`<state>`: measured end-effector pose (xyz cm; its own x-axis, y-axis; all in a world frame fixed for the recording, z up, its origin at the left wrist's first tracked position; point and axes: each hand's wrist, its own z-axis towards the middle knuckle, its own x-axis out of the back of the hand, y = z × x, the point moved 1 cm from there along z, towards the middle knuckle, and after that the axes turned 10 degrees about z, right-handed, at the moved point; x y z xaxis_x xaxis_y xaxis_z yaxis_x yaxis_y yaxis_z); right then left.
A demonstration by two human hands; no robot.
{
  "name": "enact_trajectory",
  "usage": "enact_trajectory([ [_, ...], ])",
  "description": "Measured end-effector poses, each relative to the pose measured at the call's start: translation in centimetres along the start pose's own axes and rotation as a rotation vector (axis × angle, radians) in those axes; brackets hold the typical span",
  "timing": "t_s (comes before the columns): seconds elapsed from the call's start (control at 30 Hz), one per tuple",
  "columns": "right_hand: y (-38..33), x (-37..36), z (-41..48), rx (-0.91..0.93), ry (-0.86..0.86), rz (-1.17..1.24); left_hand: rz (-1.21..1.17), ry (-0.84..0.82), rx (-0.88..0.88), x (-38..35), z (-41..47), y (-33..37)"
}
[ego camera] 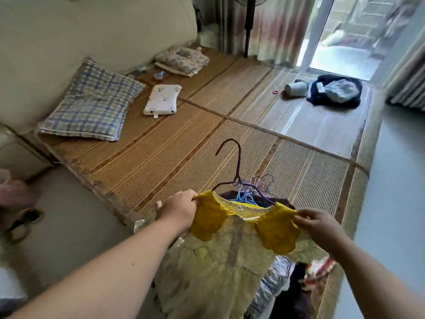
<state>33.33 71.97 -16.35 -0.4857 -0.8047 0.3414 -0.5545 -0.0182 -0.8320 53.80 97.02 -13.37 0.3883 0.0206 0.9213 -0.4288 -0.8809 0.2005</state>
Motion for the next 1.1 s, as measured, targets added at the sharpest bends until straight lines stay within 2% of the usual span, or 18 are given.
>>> enact_trajectory([
  [0.13, 2.5, -1.7, 5.4, -0.06, 0.03, -0.189, 0.121, -0.114, 0.07, -3.8, 3.6, 0.9],
  [0.27, 4.6, -4.1, 9.2, -0.067, 0.003, -0.518, 0.165, -0.215, 0.001, -7.4, 5.0, 0.3],
  [0.47, 7.6, -8.8, 10.1, 0.066, -0.377, -0.87, 0.176, -0.315, 0.005, -10.6, 3.7, -1.2],
  [0.6, 5.7, -11.4, 9.5, 0.071, -0.463, -0.889, 0.18, -0.347, 0.044, -10.3, 2.3, -3.3],
  [0.77, -3.0, -16.0, 8.9, 0.339, -0.489, -0.806, 0.082, -0.192, 0.157, -5.6, 0.0, -6.8],
  [0.87, -10.2, -20.7, 6.3, 0.577, -0.525, -0.727, 0.02, -0.02, 0.22, -0.8, -3.0, -10.0],
  [1.1, -22.8, -32.0, -7.1, 1.07, -0.707, -0.556, 0.247, 0.362, 0.394, 10.9, -15.6, -18.2],
])
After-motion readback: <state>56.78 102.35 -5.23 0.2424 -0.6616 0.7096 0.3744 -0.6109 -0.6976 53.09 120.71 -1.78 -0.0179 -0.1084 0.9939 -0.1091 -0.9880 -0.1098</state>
